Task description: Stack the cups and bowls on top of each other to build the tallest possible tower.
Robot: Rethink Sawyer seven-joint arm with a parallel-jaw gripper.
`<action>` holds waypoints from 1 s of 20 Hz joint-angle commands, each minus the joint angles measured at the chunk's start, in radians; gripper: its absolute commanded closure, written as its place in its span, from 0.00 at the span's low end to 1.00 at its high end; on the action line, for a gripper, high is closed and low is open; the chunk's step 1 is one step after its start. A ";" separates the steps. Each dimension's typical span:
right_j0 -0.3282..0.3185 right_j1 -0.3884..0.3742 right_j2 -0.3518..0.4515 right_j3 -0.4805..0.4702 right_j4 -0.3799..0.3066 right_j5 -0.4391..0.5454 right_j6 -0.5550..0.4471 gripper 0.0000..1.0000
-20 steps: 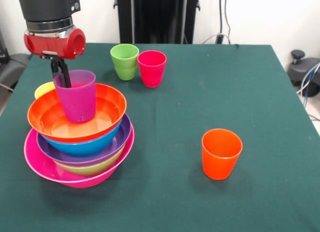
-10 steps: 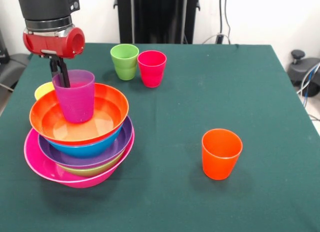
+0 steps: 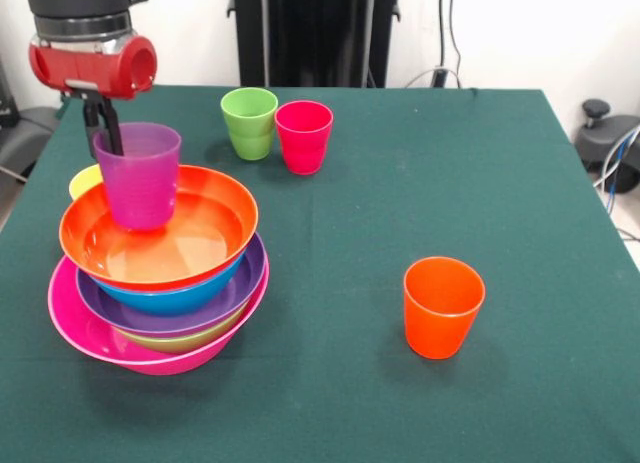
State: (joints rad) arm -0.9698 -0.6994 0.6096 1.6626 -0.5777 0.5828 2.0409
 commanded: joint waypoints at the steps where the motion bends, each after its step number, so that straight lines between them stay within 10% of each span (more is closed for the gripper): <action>1: 0.057 -0.060 -0.032 0.023 0.002 0.151 -0.100 1.00; 20: 0.091 -0.026 -0.057 0.020 -0.039 0.102 -0.046 1.00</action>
State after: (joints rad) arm -0.9326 -0.7620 0.6028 1.6629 -0.5767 0.6331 2.0409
